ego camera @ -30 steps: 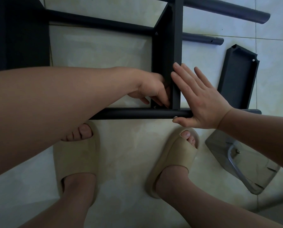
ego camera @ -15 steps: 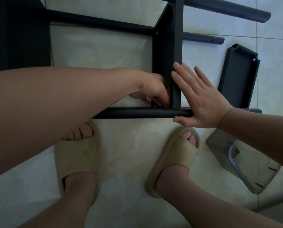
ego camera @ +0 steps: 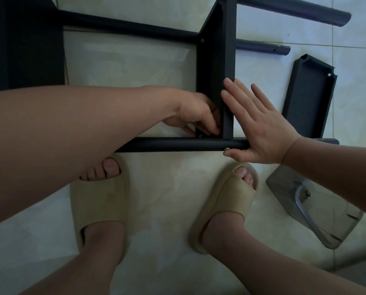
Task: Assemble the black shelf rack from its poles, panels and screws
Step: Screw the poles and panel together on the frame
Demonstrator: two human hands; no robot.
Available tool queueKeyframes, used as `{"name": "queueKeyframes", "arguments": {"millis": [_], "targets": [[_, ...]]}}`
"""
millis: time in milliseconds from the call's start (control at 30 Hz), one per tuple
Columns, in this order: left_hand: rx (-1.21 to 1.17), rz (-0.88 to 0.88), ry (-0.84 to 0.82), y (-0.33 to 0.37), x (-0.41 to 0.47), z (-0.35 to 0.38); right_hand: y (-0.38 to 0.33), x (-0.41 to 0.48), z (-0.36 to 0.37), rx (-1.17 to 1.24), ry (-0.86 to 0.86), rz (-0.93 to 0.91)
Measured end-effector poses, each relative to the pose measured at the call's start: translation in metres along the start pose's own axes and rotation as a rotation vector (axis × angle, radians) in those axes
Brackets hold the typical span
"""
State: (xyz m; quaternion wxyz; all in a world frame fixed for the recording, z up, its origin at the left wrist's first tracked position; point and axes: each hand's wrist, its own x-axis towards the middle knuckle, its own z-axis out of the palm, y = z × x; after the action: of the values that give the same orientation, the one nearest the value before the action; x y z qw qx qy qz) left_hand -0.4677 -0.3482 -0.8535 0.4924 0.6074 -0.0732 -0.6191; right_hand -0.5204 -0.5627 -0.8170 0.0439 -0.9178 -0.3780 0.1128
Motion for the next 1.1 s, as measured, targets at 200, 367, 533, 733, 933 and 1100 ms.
{"name": "queueKeyframes", "arguments": {"millis": [200,367,533,733,933,1100], "targets": [[0.031,-0.106,-0.066,0.006,0.001,-0.003,0.0,0.0,0.001,0.0,0.002,-0.003],[0.03,-0.083,-0.023,0.005,0.003,0.002,0.001,0.0,0.001,0.005,0.001,0.002],[-0.027,-0.029,-0.007,-0.002,0.005,0.003,0.001,0.0,0.002,0.004,0.004,-0.004],[-0.115,0.018,-0.023,-0.007,0.006,0.004,0.001,0.0,0.001,0.007,0.003,-0.001],[-0.085,-0.066,-0.084,-0.005,0.005,0.003,-0.001,0.0,-0.001,0.009,0.004,0.003],[-0.069,-0.041,-0.051,-0.005,0.007,0.003,-0.002,0.0,-0.001,0.011,-0.001,0.008]]}}
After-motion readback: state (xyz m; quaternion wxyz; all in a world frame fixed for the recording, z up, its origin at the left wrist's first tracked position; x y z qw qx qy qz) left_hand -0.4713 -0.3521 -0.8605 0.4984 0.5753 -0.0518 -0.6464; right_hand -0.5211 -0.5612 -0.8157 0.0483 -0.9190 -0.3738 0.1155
